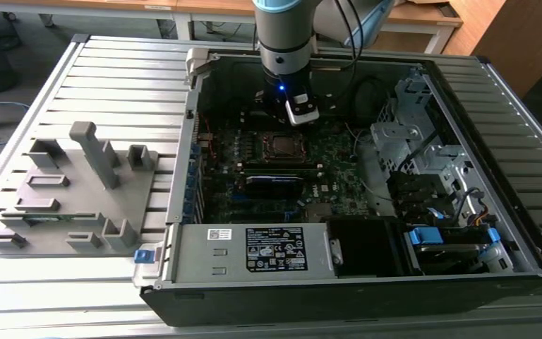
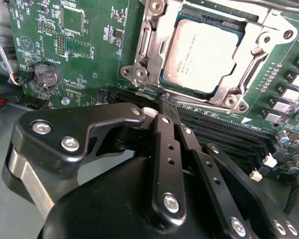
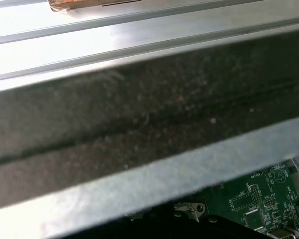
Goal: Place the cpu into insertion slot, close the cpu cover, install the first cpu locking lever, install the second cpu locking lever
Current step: 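Install the first cpu locking lever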
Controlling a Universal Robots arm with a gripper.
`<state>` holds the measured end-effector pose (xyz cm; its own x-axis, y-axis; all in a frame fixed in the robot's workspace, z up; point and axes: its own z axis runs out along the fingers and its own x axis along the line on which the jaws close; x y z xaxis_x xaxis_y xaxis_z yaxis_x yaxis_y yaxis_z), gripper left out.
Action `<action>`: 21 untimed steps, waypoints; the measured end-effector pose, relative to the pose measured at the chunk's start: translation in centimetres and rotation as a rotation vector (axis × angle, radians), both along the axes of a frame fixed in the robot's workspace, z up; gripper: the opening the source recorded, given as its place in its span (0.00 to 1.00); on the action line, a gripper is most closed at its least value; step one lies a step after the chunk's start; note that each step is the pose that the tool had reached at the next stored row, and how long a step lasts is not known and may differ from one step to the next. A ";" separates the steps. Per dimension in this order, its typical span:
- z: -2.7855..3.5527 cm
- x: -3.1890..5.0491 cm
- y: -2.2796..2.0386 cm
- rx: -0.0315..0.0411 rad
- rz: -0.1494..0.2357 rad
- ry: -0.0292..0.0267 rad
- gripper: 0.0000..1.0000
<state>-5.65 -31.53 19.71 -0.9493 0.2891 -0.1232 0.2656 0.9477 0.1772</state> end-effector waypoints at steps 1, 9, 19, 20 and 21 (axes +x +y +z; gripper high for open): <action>0.00 0.00 0.00 0.0000 0.000 0.0000 0.11; 0.30 0.00 0.02 0.0003 0.000 -0.0004 0.11; 0.28 -0.24 0.42 0.0118 0.000 -0.0100 0.11; 0.25 -0.28 0.42 0.0139 0.000 -0.0131 0.11; 0.24 -0.30 0.43 0.0152 0.000 -0.0158 0.11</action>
<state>-5.96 -31.10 19.95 -0.9473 0.2911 -0.1338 0.2627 0.9448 0.1958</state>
